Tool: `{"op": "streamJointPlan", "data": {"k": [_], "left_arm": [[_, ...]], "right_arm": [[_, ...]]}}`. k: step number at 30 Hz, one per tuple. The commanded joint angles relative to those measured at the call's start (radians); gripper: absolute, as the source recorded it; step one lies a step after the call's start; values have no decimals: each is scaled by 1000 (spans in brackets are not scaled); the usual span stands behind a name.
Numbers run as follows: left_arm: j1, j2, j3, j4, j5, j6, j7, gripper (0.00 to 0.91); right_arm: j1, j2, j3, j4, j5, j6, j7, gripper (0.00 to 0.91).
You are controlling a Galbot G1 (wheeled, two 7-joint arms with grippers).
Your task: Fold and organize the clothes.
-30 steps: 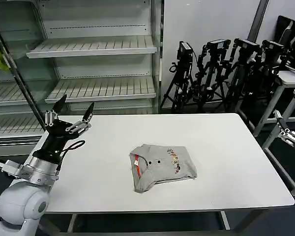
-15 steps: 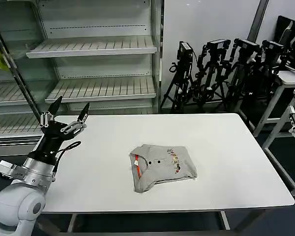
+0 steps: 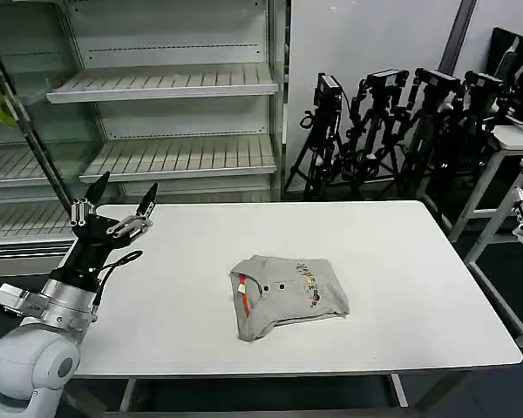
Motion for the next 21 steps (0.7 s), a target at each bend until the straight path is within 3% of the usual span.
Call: {"op": "streamJointPlan", "data": {"k": [1, 21], "left_arm": [[1, -6, -1, 4, 3, -2, 0, 907], [1, -14, -2, -1, 6, -5, 0, 907]], "right_arm": [[8, 11, -6, -4, -27, 6, 11, 907], [15, 22, -20, -7, -64, 13, 6, 907]]}}
